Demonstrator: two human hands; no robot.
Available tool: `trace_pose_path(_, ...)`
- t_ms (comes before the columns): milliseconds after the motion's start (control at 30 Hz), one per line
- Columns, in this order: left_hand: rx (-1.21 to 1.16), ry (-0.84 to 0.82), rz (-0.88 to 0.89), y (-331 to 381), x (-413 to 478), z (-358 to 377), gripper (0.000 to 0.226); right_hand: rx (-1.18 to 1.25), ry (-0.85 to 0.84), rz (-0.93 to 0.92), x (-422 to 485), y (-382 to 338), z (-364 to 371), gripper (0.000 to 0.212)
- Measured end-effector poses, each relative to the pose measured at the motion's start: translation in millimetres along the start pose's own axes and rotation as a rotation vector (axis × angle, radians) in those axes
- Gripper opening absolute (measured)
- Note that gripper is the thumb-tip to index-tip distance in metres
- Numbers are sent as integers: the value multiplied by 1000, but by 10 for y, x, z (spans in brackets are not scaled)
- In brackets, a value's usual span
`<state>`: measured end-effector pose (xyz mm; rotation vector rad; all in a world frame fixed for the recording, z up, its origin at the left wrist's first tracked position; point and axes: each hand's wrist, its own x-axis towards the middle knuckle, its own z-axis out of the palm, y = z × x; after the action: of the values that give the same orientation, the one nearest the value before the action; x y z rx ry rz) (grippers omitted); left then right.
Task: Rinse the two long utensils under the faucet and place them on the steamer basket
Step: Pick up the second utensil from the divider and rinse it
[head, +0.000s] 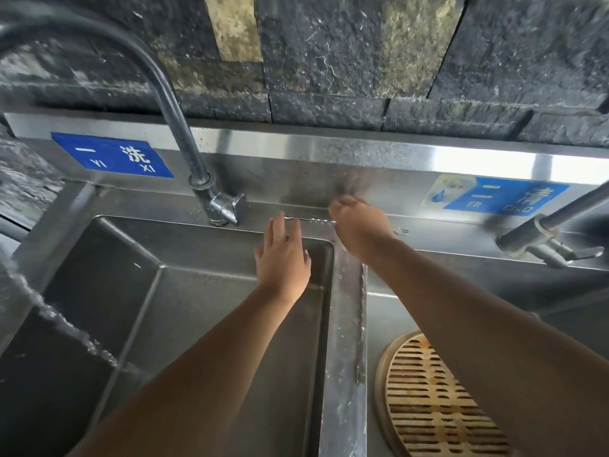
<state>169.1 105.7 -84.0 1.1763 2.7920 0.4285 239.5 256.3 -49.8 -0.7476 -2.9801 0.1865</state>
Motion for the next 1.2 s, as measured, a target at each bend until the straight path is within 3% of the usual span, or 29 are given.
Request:
trace_pose_path(133, 147, -132, 89, -195, 25, 79, 69, -191, -83, -63, 43, -61, 32, 30)
trace_pose_path(400, 143, -196, 153, -315, 8, 158, 86, -381, -177, -69, 150, -204, 36, 31)
trace_pose_path(667, 74, -250, 170, -324, 89, 82, 85, -457, -127, -87, 78, -314, -302, 34)
trace_pose_path(767, -31, -315, 136, -344, 160, -48, 75, -456, -148, -59, -172, -435, -503, 36)
trace_pose_path(900, -317, -261, 56, -458, -18, -355, 42, -362, -143, 9, -594, -706, -590, 34)
trace_pose_path(967, -612, -254, -123, -564, -266, -482, 32, -312, -144, 59, -817, -933, -557, 33)
trace_pose_path(1100, -1365, -445, -574, -894, -831, -824, 19, -156, -172, 150, -1154, -1588, -403, 32)
trace_pose_path(1200, -1522, -414, -669, -1242, -1146, -1074, 18, -25, -197, 166, -1289, -2111, -259, 25)
